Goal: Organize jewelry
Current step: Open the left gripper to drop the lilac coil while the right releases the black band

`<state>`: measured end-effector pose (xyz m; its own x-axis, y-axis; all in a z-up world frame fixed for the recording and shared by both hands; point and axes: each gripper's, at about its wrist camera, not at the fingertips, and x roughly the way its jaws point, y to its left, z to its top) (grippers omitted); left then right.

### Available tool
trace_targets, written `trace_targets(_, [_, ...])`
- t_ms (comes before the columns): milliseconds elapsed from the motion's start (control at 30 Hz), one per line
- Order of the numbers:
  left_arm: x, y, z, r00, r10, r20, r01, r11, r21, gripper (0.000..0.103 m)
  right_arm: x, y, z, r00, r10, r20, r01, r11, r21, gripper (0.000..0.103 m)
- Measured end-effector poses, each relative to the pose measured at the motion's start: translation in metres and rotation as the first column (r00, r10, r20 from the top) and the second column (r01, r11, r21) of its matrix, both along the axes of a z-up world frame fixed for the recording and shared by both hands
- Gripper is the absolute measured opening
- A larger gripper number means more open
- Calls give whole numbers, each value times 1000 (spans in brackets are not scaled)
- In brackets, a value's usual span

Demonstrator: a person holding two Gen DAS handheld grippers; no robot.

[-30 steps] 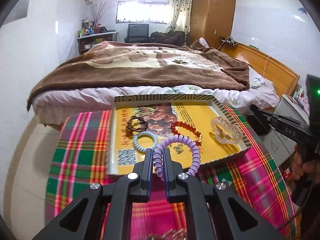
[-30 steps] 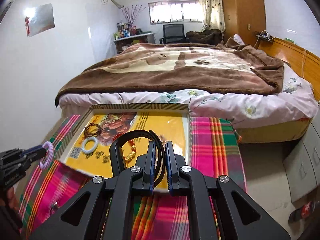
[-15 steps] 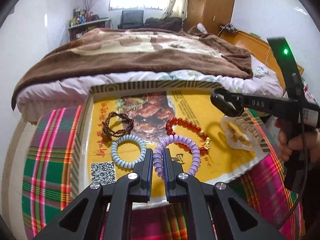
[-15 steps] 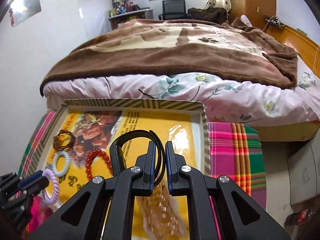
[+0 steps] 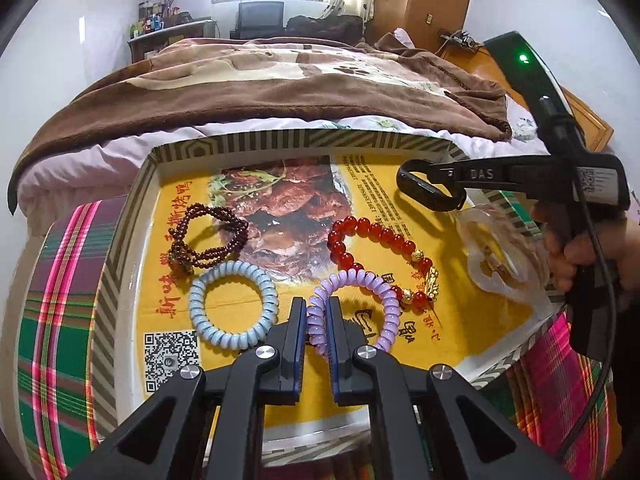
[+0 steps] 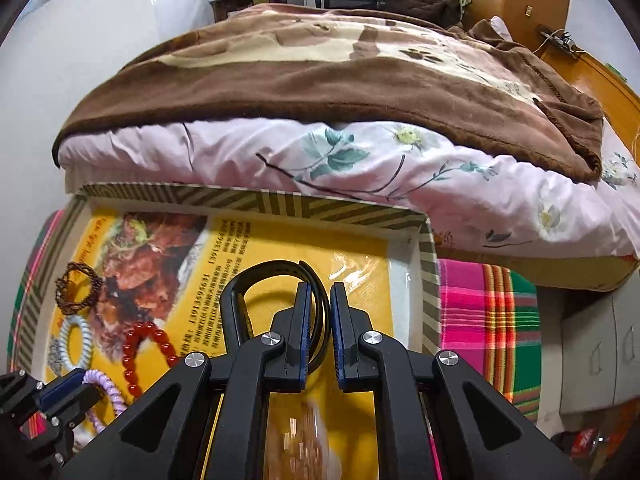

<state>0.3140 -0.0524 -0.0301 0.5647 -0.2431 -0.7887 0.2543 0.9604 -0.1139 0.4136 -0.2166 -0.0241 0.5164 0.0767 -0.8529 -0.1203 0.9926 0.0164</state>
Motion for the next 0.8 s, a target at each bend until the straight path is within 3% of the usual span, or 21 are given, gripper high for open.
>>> trace_targets(467, [6, -3, -3, 1000, 8, -14, -8, 1000, 7, 10, -2, -3, -2, 1000, -18, 2, 18, 1000, 21, 11])
trace_targets(533, [6, -2, -3, 1000, 9, -16, -9, 1000, 1, 15, -3, -3, 0, 1000, -18, 8, 18, 1000, 23, 11])
trace_targets(600, [6, -2, -3, 1000, 12, -17, -12, 1000, -2, 36, -5, -4, 3, 1000, -19, 16, 18, 999, 31, 11])
trace_targets(667, [6, -1, -3, 1000, 12, -21, -13, 1000, -18, 46, -9, -4, 7, 999, -21, 31, 20, 999, 34, 11])
trace_targets(800, [1, -1, 2, 1000, 19, -11, -19, 1000, -22, 49, -18, -4, 18, 998, -21, 66, 18, 999, 36, 12])
